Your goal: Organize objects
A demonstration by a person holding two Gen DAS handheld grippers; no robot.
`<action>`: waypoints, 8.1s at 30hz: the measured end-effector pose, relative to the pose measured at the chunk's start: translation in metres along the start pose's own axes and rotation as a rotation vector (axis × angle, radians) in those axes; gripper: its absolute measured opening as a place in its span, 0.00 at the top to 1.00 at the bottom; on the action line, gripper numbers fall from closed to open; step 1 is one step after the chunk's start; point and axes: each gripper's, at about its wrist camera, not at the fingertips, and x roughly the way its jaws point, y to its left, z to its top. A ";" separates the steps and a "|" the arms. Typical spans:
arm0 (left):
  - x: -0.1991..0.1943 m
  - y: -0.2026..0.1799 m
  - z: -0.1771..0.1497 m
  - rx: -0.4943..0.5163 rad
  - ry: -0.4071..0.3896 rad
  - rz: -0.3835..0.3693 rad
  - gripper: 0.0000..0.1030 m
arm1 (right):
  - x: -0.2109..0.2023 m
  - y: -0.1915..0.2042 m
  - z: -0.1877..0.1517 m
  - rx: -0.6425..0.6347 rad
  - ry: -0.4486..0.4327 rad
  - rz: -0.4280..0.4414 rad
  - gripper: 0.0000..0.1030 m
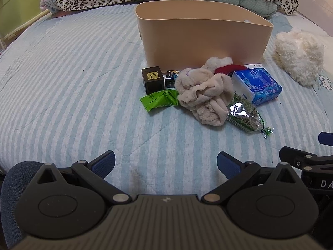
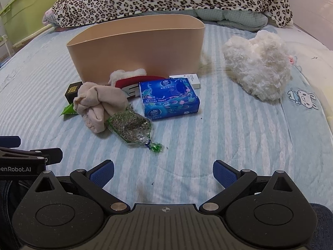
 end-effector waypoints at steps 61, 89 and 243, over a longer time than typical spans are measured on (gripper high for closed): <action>0.107 0.036 0.066 0.127 -0.036 -0.114 0.38 | 0.090 0.035 0.035 -0.126 0.018 0.087 0.53; 0.033 0.045 0.063 0.081 -0.189 -0.107 0.97 | 0.042 -0.006 0.056 0.019 -0.111 0.151 0.78; 0.094 -0.014 0.188 0.234 -0.236 0.072 0.51 | 0.100 0.007 0.193 -0.164 -0.249 -0.064 0.10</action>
